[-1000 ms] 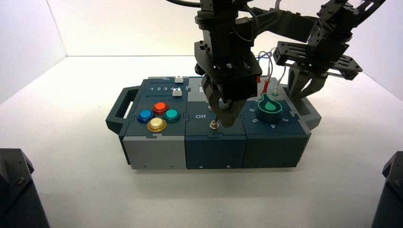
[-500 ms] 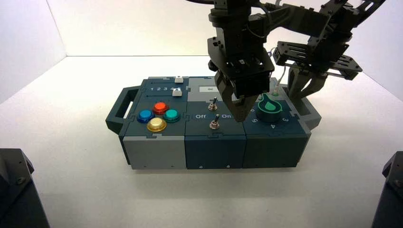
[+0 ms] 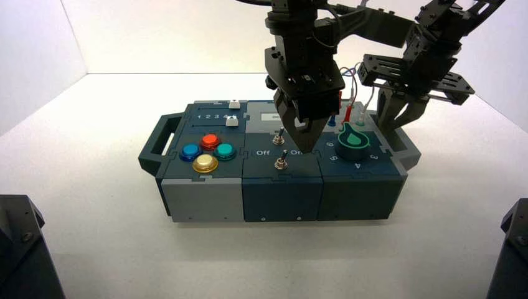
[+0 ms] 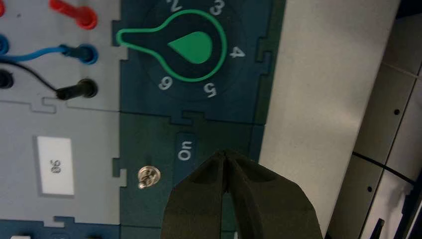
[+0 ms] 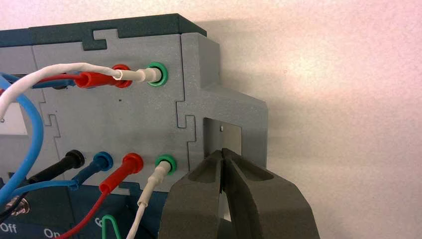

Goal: Flip the bottom switch off with the left gripper.

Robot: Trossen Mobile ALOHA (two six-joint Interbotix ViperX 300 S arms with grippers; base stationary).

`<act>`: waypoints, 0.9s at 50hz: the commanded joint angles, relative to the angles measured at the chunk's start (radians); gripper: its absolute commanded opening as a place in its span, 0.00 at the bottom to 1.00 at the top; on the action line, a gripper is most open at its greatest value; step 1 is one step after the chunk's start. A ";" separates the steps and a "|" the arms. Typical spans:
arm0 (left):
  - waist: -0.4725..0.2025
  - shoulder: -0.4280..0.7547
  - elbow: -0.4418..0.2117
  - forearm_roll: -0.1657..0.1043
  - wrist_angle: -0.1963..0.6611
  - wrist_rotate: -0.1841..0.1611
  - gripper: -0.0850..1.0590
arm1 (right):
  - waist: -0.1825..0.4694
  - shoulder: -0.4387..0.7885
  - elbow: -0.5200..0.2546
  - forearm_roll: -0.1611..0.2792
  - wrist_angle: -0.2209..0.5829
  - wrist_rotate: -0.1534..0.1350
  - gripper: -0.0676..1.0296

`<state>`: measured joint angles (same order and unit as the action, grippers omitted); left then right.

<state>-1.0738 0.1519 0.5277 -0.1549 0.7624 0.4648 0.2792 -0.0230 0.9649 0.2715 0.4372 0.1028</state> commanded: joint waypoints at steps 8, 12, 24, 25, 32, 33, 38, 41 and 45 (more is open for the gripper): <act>0.005 -0.014 0.002 0.002 -0.005 0.012 0.05 | 0.006 0.035 0.005 0.000 -0.003 -0.006 0.04; 0.005 -0.015 0.009 0.002 -0.003 0.012 0.05 | 0.005 0.038 0.003 0.000 -0.003 -0.006 0.04; 0.005 -0.020 0.043 0.002 -0.003 0.012 0.05 | 0.006 0.046 -0.002 0.002 -0.003 -0.006 0.04; 0.005 -0.020 0.043 0.002 -0.003 0.012 0.05 | 0.005 0.048 -0.002 0.000 -0.003 -0.005 0.04; 0.005 -0.020 0.048 0.002 -0.005 0.012 0.05 | 0.006 0.058 -0.008 0.000 -0.003 -0.005 0.04; 0.006 -0.020 0.048 0.002 -0.005 0.012 0.05 | 0.006 0.058 -0.009 0.000 -0.003 -0.006 0.04; 0.009 -0.021 0.051 0.002 -0.005 0.012 0.05 | 0.006 0.066 -0.014 0.000 -0.003 -0.005 0.04; 0.014 -0.025 0.052 0.002 -0.005 0.012 0.05 | 0.006 0.071 -0.015 0.002 -0.003 -0.006 0.04; 0.018 -0.029 0.058 0.002 -0.005 0.012 0.05 | 0.005 0.074 -0.018 0.000 0.000 -0.006 0.04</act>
<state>-1.0692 0.1503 0.5768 -0.1565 0.7517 0.4709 0.2792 0.0000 0.9419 0.2730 0.4387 0.1012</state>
